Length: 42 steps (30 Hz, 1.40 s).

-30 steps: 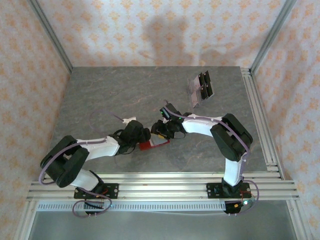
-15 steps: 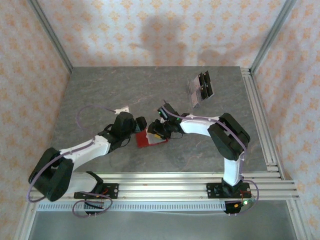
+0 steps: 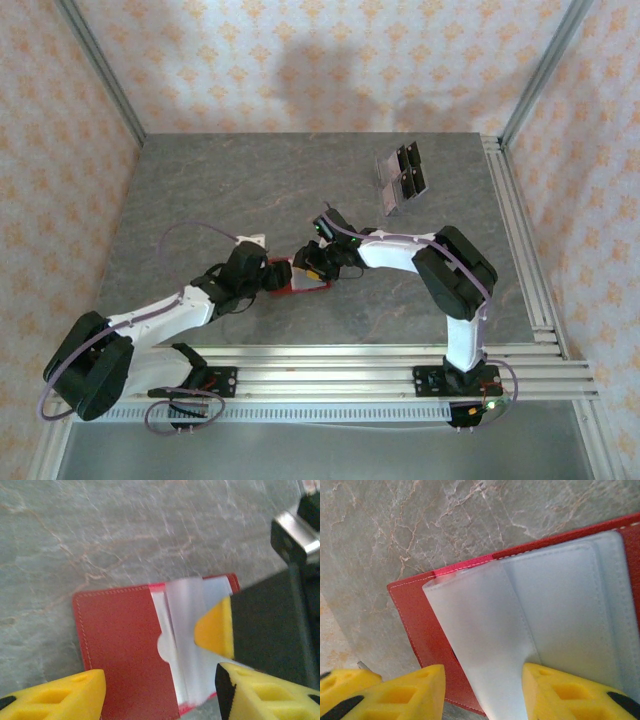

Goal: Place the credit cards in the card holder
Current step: Rotate the card holder at the center of the table.

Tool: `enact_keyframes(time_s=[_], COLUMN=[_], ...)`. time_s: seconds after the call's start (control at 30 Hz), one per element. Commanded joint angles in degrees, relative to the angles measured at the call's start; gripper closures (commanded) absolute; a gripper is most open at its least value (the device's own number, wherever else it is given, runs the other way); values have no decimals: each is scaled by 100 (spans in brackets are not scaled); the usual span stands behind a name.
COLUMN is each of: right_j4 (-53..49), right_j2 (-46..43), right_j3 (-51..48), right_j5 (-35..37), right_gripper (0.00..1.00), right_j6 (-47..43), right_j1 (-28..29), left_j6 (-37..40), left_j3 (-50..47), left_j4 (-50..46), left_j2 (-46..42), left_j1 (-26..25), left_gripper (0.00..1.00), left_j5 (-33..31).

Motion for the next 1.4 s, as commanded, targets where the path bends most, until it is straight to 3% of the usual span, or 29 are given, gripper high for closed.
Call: enact_keyframes(time_s=[0.0,0.6,1.03,1.37], right_j4=[84,97,83,-329], right_j2=[114,175,22,-336], right_j3=[134,167,271,281], right_j5=[-25,-86,-134,193], right_gripper=[56,56,56,55], right_j6=[100,130,155,-203], right_j1=[33,35,2,-372], left_j6=[247,388,423,366], left_j3=[-11,426,1052,1134], left_j4=[-219,-53,-984,-1010], left_j2=[39,1065,1798,1898], left_j1=[-186,-607,-957,-1003], left_gripper=[41,41,47,48], left_j5=[49,-593,-1353,-1392])
